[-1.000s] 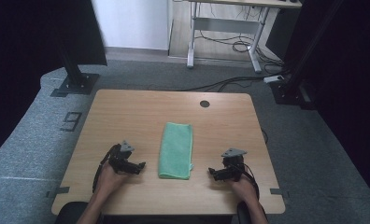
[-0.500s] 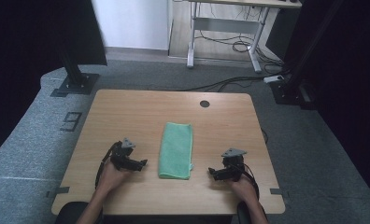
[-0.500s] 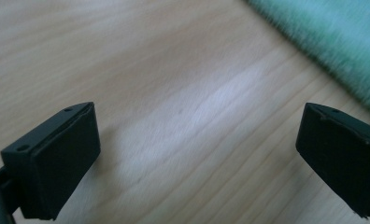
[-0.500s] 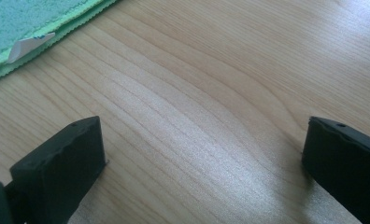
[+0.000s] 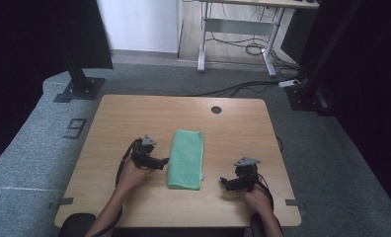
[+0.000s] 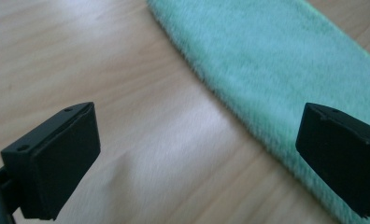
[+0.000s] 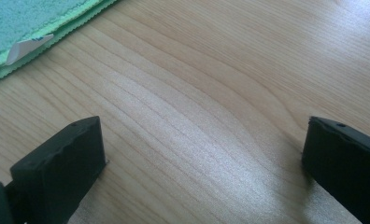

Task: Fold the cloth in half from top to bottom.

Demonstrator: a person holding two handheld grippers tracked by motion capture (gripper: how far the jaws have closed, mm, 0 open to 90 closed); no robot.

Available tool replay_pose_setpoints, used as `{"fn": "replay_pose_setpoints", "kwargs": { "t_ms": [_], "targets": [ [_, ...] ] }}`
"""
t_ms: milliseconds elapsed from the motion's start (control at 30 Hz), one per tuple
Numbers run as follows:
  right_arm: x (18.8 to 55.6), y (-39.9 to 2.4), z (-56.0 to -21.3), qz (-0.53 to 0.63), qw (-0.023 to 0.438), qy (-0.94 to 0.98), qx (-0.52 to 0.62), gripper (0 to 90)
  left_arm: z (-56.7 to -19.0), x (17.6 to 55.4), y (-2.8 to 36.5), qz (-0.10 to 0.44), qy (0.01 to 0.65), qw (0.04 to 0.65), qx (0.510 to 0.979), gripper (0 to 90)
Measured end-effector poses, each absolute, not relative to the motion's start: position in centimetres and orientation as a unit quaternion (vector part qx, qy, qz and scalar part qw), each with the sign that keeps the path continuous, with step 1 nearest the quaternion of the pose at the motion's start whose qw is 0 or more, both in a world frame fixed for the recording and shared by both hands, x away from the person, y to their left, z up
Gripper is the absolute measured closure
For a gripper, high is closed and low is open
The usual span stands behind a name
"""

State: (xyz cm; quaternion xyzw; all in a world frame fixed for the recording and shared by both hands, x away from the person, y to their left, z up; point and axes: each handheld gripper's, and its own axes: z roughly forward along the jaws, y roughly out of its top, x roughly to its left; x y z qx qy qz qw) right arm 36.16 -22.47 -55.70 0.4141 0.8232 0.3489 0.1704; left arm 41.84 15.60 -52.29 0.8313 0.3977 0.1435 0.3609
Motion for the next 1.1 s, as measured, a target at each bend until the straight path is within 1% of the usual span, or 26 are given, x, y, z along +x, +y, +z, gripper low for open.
{"fn": "replay_pose_setpoints", "kwargs": {
  "t_ms": [133,267,333,533,800,1000,1100],
  "targets": [
    [36.1,-22.4,-55.7,0.348,0.171,0.822,0.417,0.0,-52.3,42.6,14.6,0.15,0.391,0.355,0.836,0.0],
    [36.2,-21.9,-55.4,0.348,0.156,0.823,0.42,0.0,-52.7,43.3,14.4,0.152,0.394,0.351,0.836,0.0],
    [36.3,-21.3,-55.2,0.365,0.142,0.82,0.418,1.0,-53.0,43.6,14.5,0.15,0.397,0.351,0.835,0.0],
    [36.4,-18.5,-54.4,0.387,0.132,0.822,0.397,1.0,-53.4,44.3,14.6,0.148,0.402,0.353,0.832,0.0],
    [36.5,-15.0,-54.3,0.376,0.129,0.846,0.356,1.0,-54.1,44.8,14.2,0.144,0.401,0.351,0.834,0.0],
    [36.9,-14.2,-54.9,0.363,0.139,0.852,0.351,1.7,-54.8,44.9,14.0,0.151,0.4,0.331,0.841,0.0],
    [36.9,-14.2,-55.2,0.36,0.141,0.854,0.349,2.5,-54.8,44.8,13.9,0.164,0.392,0.324,0.845,0.0]
  ]
}}
